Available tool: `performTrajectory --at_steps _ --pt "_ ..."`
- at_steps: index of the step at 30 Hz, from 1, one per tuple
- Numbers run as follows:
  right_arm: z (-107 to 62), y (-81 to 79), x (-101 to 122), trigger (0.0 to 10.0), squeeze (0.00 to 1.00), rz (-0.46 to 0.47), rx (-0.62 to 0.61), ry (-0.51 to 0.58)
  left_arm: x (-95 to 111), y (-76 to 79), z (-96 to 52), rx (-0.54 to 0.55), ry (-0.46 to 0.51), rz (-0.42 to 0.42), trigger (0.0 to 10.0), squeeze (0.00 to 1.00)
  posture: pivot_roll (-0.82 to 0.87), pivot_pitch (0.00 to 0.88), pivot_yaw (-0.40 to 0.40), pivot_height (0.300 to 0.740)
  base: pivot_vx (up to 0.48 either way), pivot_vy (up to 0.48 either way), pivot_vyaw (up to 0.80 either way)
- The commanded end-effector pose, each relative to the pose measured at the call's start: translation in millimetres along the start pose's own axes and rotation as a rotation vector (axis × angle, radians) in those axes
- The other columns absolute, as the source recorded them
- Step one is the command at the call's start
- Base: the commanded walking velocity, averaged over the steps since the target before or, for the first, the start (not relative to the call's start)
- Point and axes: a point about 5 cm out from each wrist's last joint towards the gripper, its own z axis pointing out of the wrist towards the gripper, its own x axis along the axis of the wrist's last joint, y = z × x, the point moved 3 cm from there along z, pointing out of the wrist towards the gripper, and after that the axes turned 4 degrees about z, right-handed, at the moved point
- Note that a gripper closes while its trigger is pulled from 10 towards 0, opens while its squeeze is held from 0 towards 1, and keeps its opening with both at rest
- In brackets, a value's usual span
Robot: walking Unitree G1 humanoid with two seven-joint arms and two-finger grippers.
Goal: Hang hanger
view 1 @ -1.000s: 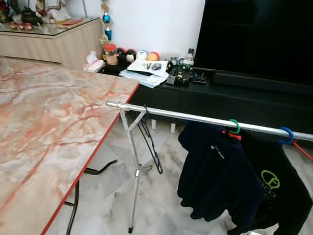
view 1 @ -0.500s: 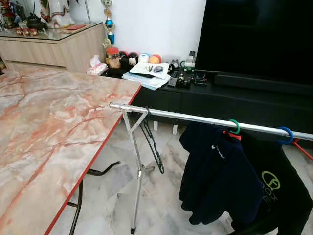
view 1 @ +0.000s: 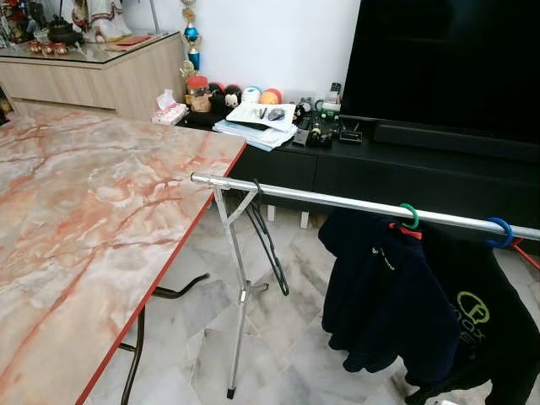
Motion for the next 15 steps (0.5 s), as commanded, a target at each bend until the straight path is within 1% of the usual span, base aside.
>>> performTrajectory --at_steps 1,3,7,15 --pt "-1.8 2.6 1.2 10.0 0.0 0.032 -0.019 0.034 -3.9 -2.1 -0.9 0.003 -0.009 0.006 10.0 0.0 0.13 0.0 0.005 0.74 0.0 0.0 0.0" --pt "-2.5 3.5 2.6 10.0 0.0 0.022 -0.028 0.052 -4.1 -2.8 -1.1 0.005 -0.005 0.004 10.0 0.0 0.13 0.0 0.003 0.74 0.0 0.0 0.0" --pt "-3.4 4.0 4.2 10.0 0.0 0.044 -0.035 0.079 -4.5 -3.3 -1.3 0.006 -0.005 0.005 10.0 0.0 0.12 0.0 0.005 0.74 0.0 0.0 0.0" --pt "-5.1 4.9 10.1 10.0 0.0 0.052 -0.045 0.141 -5.1 -3.4 -1.4 0.004 -0.007 0.009 10.0 0.0 0.11 0.0 0.004 0.74 0.0 0.0 0.0"
